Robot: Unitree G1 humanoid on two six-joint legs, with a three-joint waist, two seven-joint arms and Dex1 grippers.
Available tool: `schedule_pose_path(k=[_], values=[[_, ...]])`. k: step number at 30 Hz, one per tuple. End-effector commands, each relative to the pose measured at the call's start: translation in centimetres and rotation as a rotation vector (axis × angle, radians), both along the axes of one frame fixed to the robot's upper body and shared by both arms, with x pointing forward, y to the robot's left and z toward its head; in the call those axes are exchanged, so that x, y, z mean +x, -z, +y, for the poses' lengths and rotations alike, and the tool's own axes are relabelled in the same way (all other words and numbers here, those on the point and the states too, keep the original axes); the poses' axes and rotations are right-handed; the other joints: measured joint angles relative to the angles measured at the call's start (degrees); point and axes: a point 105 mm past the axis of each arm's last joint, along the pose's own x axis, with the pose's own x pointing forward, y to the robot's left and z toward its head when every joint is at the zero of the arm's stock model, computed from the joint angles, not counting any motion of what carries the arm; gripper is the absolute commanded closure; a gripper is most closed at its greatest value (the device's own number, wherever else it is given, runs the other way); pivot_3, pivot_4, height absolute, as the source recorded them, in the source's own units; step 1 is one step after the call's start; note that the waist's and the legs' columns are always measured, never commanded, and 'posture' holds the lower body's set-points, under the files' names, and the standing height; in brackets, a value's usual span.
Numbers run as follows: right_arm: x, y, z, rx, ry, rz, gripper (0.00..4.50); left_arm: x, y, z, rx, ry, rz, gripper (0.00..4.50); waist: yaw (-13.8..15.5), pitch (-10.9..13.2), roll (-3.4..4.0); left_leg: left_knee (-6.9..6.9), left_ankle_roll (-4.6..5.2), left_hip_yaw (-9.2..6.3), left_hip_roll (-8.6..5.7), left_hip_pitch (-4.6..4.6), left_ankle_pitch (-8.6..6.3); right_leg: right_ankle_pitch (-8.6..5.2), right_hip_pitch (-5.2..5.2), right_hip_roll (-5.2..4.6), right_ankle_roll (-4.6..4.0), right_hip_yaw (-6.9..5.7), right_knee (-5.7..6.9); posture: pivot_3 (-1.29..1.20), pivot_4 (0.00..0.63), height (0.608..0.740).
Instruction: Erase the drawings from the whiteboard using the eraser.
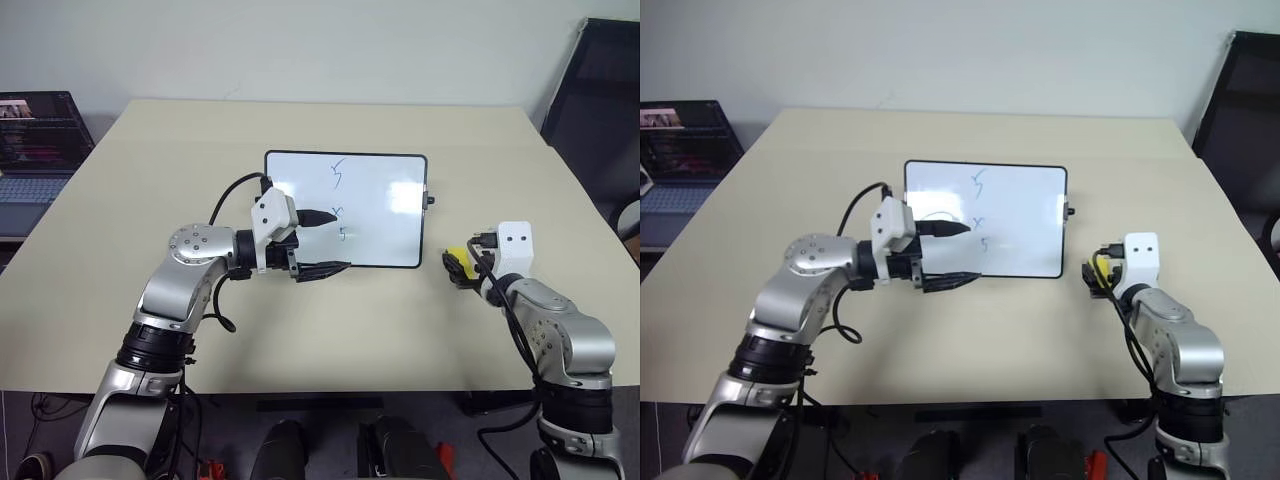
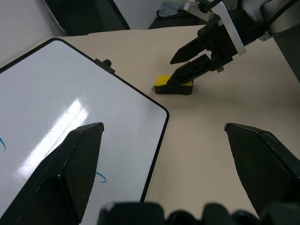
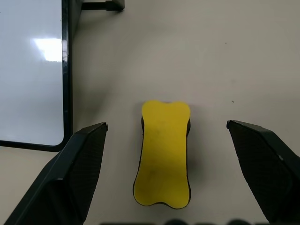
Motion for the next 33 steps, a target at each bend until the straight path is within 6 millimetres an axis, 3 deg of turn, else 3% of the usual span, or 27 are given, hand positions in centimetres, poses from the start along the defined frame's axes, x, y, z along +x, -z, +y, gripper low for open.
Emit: schedule_pose_path(k=[1, 10, 13, 21, 26, 29, 33], values=[[0.7, -0.7, -0.1, -0.023, 0.018, -0.053, 0.03, -0.2, -0.8, -0.1, -0.005, 0.004, -0.041, 0.00, 0.0, 0.0, 0.00, 0.00, 0.00, 0.00, 0.00, 0.00, 0.00, 0.00, 0.00, 0.00, 0.00, 0.00, 0.01, 0.00, 0.150, 0.740], [1.5, 0.1, -0.7, -0.034, 0.051, -0.048, 0.03, 0.0, -0.3, 0.3, 0.000, -0.008, -0.040, 0.00, 0.0, 0.0, 0.00, 0.00, 0.00, 0.03, 0.00, 0.00, 0.00, 0.00, -0.03, 0.00, 0.00, 0.01, 0.03, 0.00, 0.150, 0.740], [1.5, 0.4, -0.8, -0.041, 0.052, -0.037, 0.63, -0.1, 0.1, 0.5, 0.000, -0.010, -0.039, 0.00, 0.0, 0.0, 0.00, 0.01, 0.00, 0.03, 0.00, -0.01, 0.00, 0.01, -0.04, 0.00, -0.01, 0.02, 0.04, 0.00, 0.150, 0.740], [1.3, 0.8, -0.7, -0.062, 0.032, -0.011, 3.42, 0.0, 1.4, 1.1, 0.008, -0.039, -0.025, 0.00, 0.0, 0.0, 0.00, 0.01, 0.00, 0.04, 0.01, -0.01, 0.00, 0.01, -0.04, 0.00, -0.01, 0.02, 0.05, 0.00, 0.150, 0.740], [1.3, 0.2, -0.2, -0.071, 0.012, -0.039, 3.49, 0.1, 2.0, 1.5, 0.012, -0.086, 0.001, 0.00, 0.0, 0.0, 0.00, 0.02, 0.00, 0.03, 0.01, -0.01, 0.00, 0.01, -0.04, 0.00, -0.02, 0.02, 0.06, 0.00, 0.150, 0.740], [1.0, -1.8, 0.5, -0.110, -0.040, -0.116, 3.49, 0.6, 2.0, 2.1, 0.046, -0.163, -0.012, 0.00, -0.1, 0.0, 0.01, 0.02, 0.00, 0.03, 0.01, -0.01, 0.00, 0.01, -0.06, 0.00, -0.01, 0.03, 0.08, 0.00, 0.150, 0.740], [0.4, -5.4, 2.0, -0.200, -0.145, -0.299, 3.49, 2.4, 0.5, 2.9, 0.024, -0.316, -0.049, 0.00, 0.0, 0.0, 0.01, 0.03, 0.00, 0.01, 0.01, -0.08, 0.00, 0.01, -0.10, 0.00, 0.00, 0.01, 0.07, 0.00, 0.150, 0.740]])
